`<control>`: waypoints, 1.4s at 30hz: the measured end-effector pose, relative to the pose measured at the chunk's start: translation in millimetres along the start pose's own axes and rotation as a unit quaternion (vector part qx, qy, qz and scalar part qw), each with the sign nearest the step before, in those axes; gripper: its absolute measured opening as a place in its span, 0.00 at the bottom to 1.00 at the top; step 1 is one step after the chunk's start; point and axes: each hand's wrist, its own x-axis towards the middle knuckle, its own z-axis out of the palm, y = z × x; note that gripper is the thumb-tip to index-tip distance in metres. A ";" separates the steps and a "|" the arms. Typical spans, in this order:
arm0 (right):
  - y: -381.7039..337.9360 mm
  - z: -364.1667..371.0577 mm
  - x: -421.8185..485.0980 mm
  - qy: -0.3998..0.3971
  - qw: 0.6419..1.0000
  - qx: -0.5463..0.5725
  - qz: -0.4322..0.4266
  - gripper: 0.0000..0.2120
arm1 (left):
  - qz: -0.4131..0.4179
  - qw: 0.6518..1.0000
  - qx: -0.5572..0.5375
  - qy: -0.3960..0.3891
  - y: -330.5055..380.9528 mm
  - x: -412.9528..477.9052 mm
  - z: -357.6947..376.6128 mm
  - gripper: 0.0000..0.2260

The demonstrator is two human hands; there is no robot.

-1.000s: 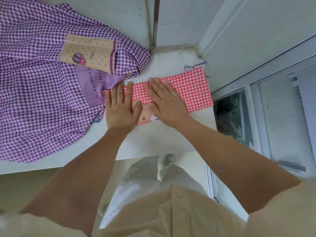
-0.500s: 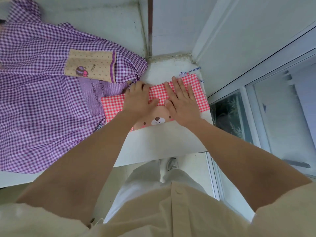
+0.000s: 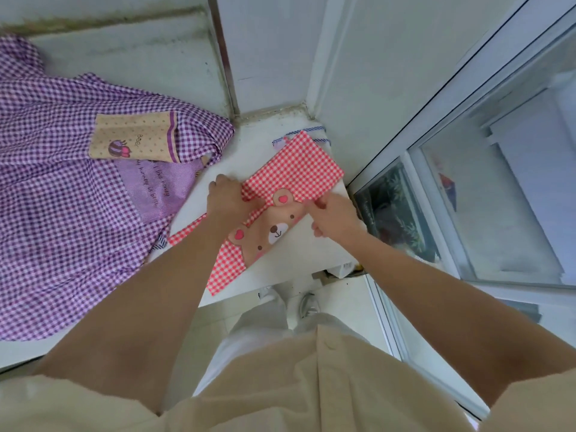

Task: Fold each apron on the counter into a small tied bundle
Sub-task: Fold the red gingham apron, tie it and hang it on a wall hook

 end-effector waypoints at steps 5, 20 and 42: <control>-13.4 3.9 -7.5 -0.205 0.925 0.295 0.123 0.18 | -0.039 0.956 -0.288 -0.029 -0.1 -27.2 1.5 0.24; -56.5 -18.4 -6.6 -0.171 0.933 0.316 -0.023 0.13 | -0.133 0.767 -0.622 -0.089 11.7 -50.1 -45.7 0.05; 5.3 -18.0 -21.1 -0.212 0.957 0.125 -0.155 0.18 | 0.048 0.870 -0.491 -0.011 12.7 -116.3 11.9 0.22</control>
